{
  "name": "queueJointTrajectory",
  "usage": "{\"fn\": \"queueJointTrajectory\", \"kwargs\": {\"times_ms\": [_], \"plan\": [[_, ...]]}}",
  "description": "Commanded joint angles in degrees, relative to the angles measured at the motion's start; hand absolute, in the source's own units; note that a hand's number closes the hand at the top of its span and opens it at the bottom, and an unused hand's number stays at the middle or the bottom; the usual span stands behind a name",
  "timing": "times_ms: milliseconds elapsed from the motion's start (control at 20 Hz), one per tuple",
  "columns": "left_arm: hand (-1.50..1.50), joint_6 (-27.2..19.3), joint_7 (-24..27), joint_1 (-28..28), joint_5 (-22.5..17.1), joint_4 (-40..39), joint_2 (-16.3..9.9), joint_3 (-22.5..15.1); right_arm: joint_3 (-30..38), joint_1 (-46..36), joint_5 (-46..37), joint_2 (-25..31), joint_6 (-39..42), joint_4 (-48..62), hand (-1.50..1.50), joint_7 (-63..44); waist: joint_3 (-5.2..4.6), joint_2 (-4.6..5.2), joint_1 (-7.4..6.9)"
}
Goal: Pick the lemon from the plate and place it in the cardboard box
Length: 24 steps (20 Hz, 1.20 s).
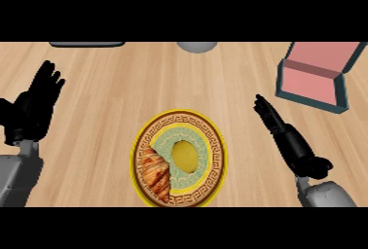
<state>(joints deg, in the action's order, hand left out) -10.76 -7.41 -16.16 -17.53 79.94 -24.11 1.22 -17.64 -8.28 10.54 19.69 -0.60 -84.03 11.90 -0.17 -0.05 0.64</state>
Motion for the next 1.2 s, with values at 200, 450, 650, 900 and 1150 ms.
{"fn": "queueJointTrajectory", "kwargs": {"times_ms": [200, 450, 650, 900, 1150], "plan": [[0.00, 8.14, 6.56, -2.73, 8.12, 5.92, -4.12, -8.64, 4.08, -17.89, 1.05, 1.91, 0.37, -12.42, -1.50, -9.09, 0.04, -0.65, -0.66], [0.00, 11.28, 12.00, 1.94, 11.51, 6.25, -2.57, -13.30, 3.60, -23.89, -6.87, 9.64, 3.22, -11.48, -1.50, -16.29, 0.10, -0.05, -0.97], [0.00, 10.92, 11.30, 1.35, 12.58, 7.42, -2.25, -13.29, 0.13, -19.15, -13.63, 13.69, 8.54, -11.18, -1.50, -2.30, 0.20, -0.06, -0.64], [0.00, 11.18, 11.00, -0.75, 12.92, 4.75, -0.71, -12.32, -3.17, -25.47, -20.58, 15.29, 12.44, -10.47, -1.50, -2.89, 0.14, 0.13, -0.78], [0.00, 11.44, 10.76, 1.29, 13.63, 7.45, -1.33, -12.82, -13.15, -30.37, -27.72, 16.51, 19.96, -15.93, -1.50, -16.71, -0.02, -0.23, -1.32]]}}
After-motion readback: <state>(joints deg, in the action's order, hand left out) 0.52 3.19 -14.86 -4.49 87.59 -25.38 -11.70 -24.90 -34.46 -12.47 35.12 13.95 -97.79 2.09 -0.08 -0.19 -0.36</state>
